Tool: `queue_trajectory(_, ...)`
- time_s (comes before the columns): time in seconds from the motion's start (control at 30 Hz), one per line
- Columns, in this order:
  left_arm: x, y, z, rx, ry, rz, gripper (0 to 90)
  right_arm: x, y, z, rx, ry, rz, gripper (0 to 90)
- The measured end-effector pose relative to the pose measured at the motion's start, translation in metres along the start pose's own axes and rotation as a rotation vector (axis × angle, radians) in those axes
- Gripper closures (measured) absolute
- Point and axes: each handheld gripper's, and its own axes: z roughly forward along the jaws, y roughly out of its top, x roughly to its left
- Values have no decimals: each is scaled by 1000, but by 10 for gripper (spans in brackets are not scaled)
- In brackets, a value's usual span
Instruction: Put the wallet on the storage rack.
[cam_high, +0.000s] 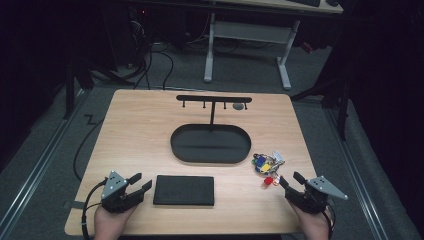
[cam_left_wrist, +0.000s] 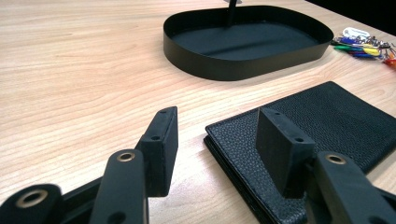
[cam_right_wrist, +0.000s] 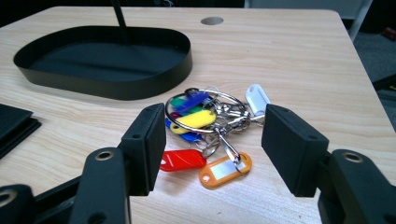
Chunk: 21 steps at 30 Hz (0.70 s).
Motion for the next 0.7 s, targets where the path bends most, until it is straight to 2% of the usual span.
queue_trajectory(0.1,-4,1,1,4,8,41,490,-1,-1,3,18,7,-2,402)
queue_trajectory(0.27,-10,0,4,27,4,77,489,-3,-2,6,34,27,1,402)
queue_trajectory(0.53,-10,-2,2,29,11,82,490,-5,-2,9,42,37,1,402)
queue_trajectory(0.6,-9,-2,1,33,-2,89,543,-4,-2,11,44,41,1,402)
queue_trajectory(0.7,-10,-3,1,40,10,97,571,-4,-1,13,46,45,-10,403)
